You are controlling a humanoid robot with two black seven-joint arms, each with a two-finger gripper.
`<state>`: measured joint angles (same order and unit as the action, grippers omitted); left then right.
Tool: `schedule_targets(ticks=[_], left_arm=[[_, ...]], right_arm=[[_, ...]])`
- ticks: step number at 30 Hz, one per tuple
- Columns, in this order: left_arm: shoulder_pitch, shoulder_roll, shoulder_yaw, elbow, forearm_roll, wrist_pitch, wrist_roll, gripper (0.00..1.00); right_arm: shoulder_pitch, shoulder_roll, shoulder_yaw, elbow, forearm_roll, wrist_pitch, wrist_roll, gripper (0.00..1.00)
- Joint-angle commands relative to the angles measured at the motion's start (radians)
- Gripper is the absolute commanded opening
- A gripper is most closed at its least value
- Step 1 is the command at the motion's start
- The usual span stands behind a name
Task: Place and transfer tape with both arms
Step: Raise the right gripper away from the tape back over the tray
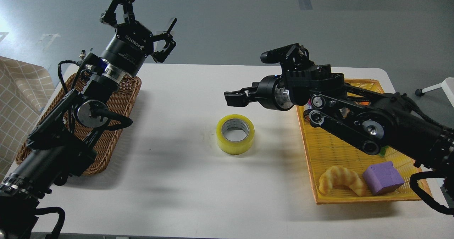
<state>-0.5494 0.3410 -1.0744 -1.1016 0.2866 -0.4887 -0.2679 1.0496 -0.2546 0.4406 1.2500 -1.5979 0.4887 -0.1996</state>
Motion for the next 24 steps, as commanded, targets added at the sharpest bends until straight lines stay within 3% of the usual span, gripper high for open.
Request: schedule_targets(ticks=[1, 7, 12, 17, 24], left_arm=[[0.000, 0.003, 0.001, 0.000, 0.002, 0.000, 0.003, 0.98], [-0.001, 0.010, 0.002, 0.002, 0.003, 0.000, 0.003, 0.98], [-0.001, 0.016, 0.002, 0.002, 0.005, 0.000, 0.003, 0.98], [0.006, 0.026, 0.004, 0.002, 0.016, 0.000, 0.004, 0.98], [0.003, 0.038, 0.030, 0.002, 0.060, 0.000, -0.001, 0.98]], right_arm=[[-0.042, -0.104, 0.073, 0.100, 0.042, 0.000, 0.000, 0.99], [-0.149, -0.204, 0.238, 0.193, 0.055, 0.000, 0.003, 0.99], [-0.275, -0.206, 0.462, 0.215, 0.079, 0.000, 0.009, 0.99], [-0.391, -0.187, 0.685, 0.207, 0.212, 0.000, 0.009, 0.99], [-0.520, -0.028, 1.007, 0.193, 0.415, 0.000, 0.011, 0.99]])
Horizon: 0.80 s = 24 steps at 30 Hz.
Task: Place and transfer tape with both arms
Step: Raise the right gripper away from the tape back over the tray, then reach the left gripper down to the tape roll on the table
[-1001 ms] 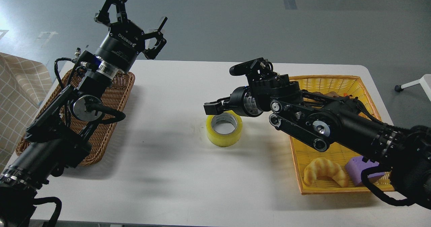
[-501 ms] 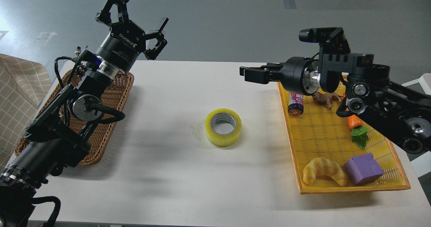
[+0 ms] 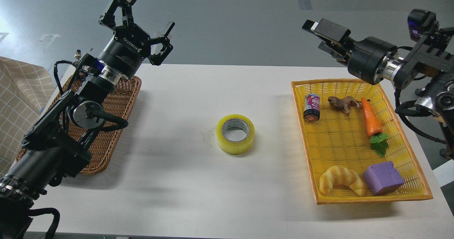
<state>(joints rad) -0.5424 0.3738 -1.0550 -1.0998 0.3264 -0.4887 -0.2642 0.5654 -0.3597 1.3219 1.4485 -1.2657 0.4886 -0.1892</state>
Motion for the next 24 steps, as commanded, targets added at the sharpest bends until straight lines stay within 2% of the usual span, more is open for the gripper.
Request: schedule_targets(ticks=[1, 3, 9, 16, 21, 24], left_arm=[[-0.005, 0.007, 0.012, -0.002, 0.028, 0.000, -0.004, 0.98], [-0.008, 0.007, 0.012, -0.002, 0.071, 0.000, -0.006, 0.98], [-0.013, 0.005, 0.010, -0.005, 0.183, 0.000, -0.010, 0.98], [-0.025, 0.020, 0.010, -0.041, 0.337, 0.000, -0.012, 0.98], [-0.025, 0.027, 0.009, -0.104, 0.526, 0.000, -0.015, 0.98], [-0.025, 0.027, 0.010, -0.149, 0.670, 0.054, -0.015, 0.98]], right_arm=[[-0.036, 0.100, 0.153, -0.010, 0.101, 0.000, 0.001, 0.99], [-0.036, 0.180, 0.233, -0.039, 0.176, 0.000, 0.001, 0.99], [-0.036, 0.309, 0.329, -0.074, 0.383, 0.000, -0.001, 0.99], [-0.022, 0.323, 0.332, -0.157, 0.659, 0.000, -0.012, 0.99], [-0.028, 0.320, 0.346, -0.198, 0.744, 0.000, -0.019, 0.99], [-0.042, 0.312, 0.339, -0.227, 0.824, 0.000, -0.029, 0.99]])
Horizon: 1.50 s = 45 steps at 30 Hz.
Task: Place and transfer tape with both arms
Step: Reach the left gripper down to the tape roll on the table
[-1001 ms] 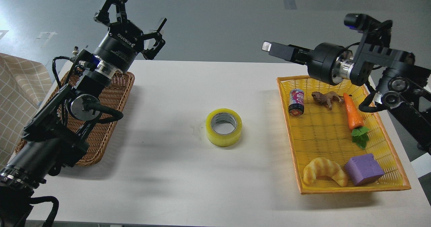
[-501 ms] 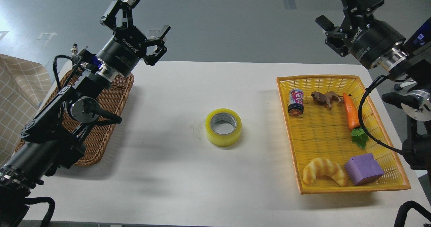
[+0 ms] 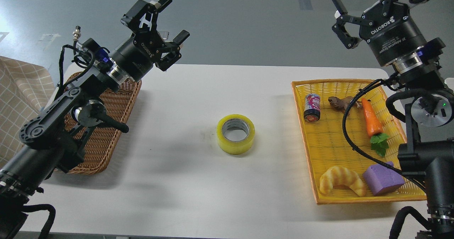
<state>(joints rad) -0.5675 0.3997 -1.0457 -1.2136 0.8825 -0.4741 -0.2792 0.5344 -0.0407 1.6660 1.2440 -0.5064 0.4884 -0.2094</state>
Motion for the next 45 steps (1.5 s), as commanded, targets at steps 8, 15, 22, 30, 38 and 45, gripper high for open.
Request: schedule_targets(ticks=[8, 15, 22, 30, 38, 45], left_arm=[[-0.006, 0.007, 0.003, -0.139, 0.610, 0.087, 0.002, 0.98], [-0.028, 0.004, 0.101, -0.179, 0.925, 0.124, 0.003, 0.98], [-0.077, -0.001, 0.259, -0.176, 1.272, 0.170, 0.031, 0.98], [-0.084, -0.004, 0.447, -0.164, 1.299, 0.146, 0.257, 0.98], [-0.094, -0.084, 0.492, -0.124, 1.299, 0.098, 0.333, 0.98], [-0.095, -0.122, 0.535, -0.067, 1.299, 0.091, 0.361, 0.98]], right_arm=[[-0.122, -0.074, 0.001, -0.035, 0.149, 0.000, -0.036, 0.99], [-0.203, -0.104, 0.050, -0.034, 0.149, 0.000, -0.025, 0.99], [-0.232, -0.105, 0.097, -0.034, 0.151, 0.000, -0.022, 0.99], [-0.243, -0.100, 0.103, -0.037, 0.149, 0.000, -0.019, 0.99], [-0.246, -0.100, 0.103, -0.035, 0.149, 0.000, -0.019, 0.99], [-0.261, -0.096, 0.103, -0.037, 0.149, 0.000, -0.019, 0.99]])
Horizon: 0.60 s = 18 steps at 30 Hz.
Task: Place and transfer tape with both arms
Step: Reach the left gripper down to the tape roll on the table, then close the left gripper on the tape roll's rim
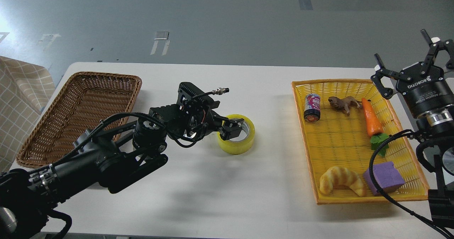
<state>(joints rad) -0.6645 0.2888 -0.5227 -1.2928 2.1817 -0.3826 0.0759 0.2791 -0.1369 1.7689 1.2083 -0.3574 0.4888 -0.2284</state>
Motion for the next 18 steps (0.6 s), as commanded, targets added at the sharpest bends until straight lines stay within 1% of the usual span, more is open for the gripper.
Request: schedule_targets(ticks=[1, 2, 4, 9, 11, 13, 18], left_arm=[[0.000, -0.019, 0.018, 0.021, 0.000, -0.004, 0.021, 0.98], [0.000, -0.026, 0.023, 0.044, 0.000, -0.009, 0.037, 0.98], [-0.001, -0.039, 0.023, 0.068, 0.000, -0.009, 0.053, 0.98], [0.000, -0.057, 0.024, 0.079, 0.000, -0.018, 0.067, 0.98], [-0.001, -0.066, 0.023, 0.101, 0.000, -0.019, 0.074, 0.97], [-0.009, -0.069, 0.024, 0.102, 0.000, -0.019, 0.074, 0.97], [-0.015, -0.068, 0.024, 0.108, 0.000, -0.019, 0.076, 0.91]], right_arm=[[-0.008, 0.002, 0.000, -0.001, 0.000, 0.000, 0.000, 0.99], [-0.009, 0.002, 0.000, -0.001, 0.000, 0.000, 0.000, 0.99], [-0.017, 0.002, 0.000, -0.001, 0.000, 0.000, 0.000, 0.99], [-0.026, 0.002, 0.000, -0.001, 0.000, 0.000, 0.000, 0.99], [-0.034, 0.002, 0.000, 0.002, 0.000, 0.000, 0.000, 0.99], [-0.035, 0.002, 0.000, 0.002, 0.000, 0.000, 0.000, 0.99], [-0.038, 0.005, 0.000, 0.000, 0.000, 0.000, 0.000, 0.99]])
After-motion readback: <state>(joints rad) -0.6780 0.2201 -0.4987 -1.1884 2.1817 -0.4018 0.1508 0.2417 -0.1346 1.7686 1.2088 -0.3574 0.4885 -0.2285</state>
